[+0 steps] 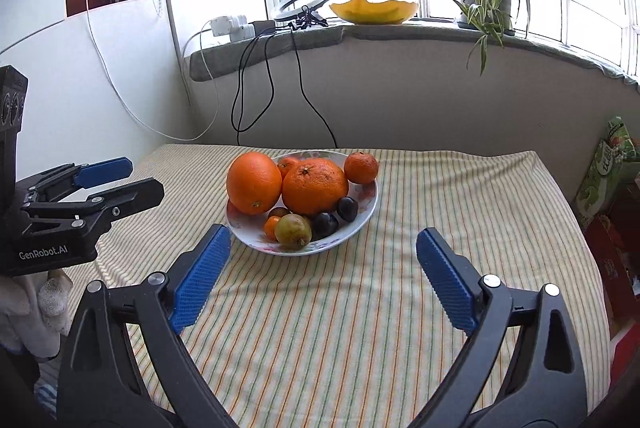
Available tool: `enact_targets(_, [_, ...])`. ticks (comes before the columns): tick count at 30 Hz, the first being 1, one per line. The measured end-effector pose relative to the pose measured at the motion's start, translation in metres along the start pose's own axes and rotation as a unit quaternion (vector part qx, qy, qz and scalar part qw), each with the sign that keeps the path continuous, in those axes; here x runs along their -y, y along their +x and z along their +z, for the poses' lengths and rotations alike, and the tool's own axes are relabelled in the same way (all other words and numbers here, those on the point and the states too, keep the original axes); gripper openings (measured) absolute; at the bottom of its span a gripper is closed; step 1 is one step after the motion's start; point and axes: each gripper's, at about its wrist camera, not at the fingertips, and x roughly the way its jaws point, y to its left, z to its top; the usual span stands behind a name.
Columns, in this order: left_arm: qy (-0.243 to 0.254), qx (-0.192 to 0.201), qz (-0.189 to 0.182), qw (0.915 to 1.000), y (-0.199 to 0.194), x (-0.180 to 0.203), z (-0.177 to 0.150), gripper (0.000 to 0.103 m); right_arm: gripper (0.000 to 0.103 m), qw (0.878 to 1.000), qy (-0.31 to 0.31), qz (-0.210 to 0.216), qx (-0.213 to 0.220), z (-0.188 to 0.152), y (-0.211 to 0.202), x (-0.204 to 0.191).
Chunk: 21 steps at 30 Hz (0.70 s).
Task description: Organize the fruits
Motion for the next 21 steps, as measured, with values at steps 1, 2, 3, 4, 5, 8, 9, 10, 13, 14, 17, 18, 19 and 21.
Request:
enact_targets(1, [-0.007,-0.001,0.001,1.0000,-0.001,-0.001,-0.005,0.078,0.098,1.000,0.001,-0.003,0.001,-0.001,-0.002,0.000])
enact_targets(2, [-0.012,-0.002,0.003,0.9999,-0.002,-0.002,-0.009,0.078,0.098,1.000,0.002,-0.005,0.003,-0.002,-0.004,0.000])
enact_targets(3, [-0.016,-0.003,0.006,0.9999,-0.003,-0.002,-0.012,0.078,0.099,1.000,0.001,-0.009,0.005,-0.003,-0.006,-0.001])
enact_targets(4, [-0.020,-0.004,0.009,0.9998,-0.003,-0.003,-0.015,0.078,0.101,1.000,0.000,-0.012,0.007,-0.005,-0.007,-0.002])
enact_targets(5, [-0.025,-0.007,0.009,0.9996,-0.003,-0.004,-0.018,0.078,0.102,1.000,0.000,-0.016,0.008,-0.006,-0.008,-0.002])
enact_targets(8, [-0.028,-0.013,0.010,0.9995,-0.004,-0.004,-0.024,0.078,0.102,1.000,0.007,-0.016,0.006,-0.010,-0.008,-0.001])
enact_targets(9, [-0.027,-0.013,0.012,0.9995,-0.005,-0.003,-0.025,0.078,0.102,1.000,0.012,-0.015,0.005,-0.011,-0.008,-0.001])
enact_targets(10, [-0.026,-0.013,0.013,0.9995,-0.006,-0.003,-0.026,0.078,0.102,1.000,0.015,-0.013,0.004,-0.012,-0.008,0.000])
enact_targets(13, [-0.026,-0.012,0.017,0.9994,-0.007,-0.002,-0.026,0.078,0.102,1.000,0.020,-0.012,-0.001,-0.014,-0.005,0.001])
enact_targets(14, [-0.028,-0.012,0.016,0.9994,-0.007,-0.002,-0.026,0.078,0.102,1.000,0.021,-0.012,-0.002,-0.015,-0.005,0.001])
enact_targets(17, [-0.029,-0.011,0.015,0.9994,-0.008,-0.001,-0.026,0.078,0.102,1.000,0.019,-0.010,-0.004,-0.016,-0.004,-0.001])
enact_targets(18, [-0.028,-0.011,0.015,0.9994,-0.008,-0.001,-0.027,0.078,0.102,1.000,0.019,-0.011,-0.004,-0.016,-0.004,-0.001])
enact_targets(19, [-0.028,-0.011,0.016,0.9994,-0.008,-0.001,-0.027,0.078,0.102,1.000,0.020,-0.010,-0.004,-0.016,-0.004,-0.001])
enact_targets(21, [-0.027,-0.011,0.015,0.9994,-0.009,-0.001,-0.027,0.078,0.102,1.000,0.020,-0.009,-0.004,-0.016,-0.003,-0.002])
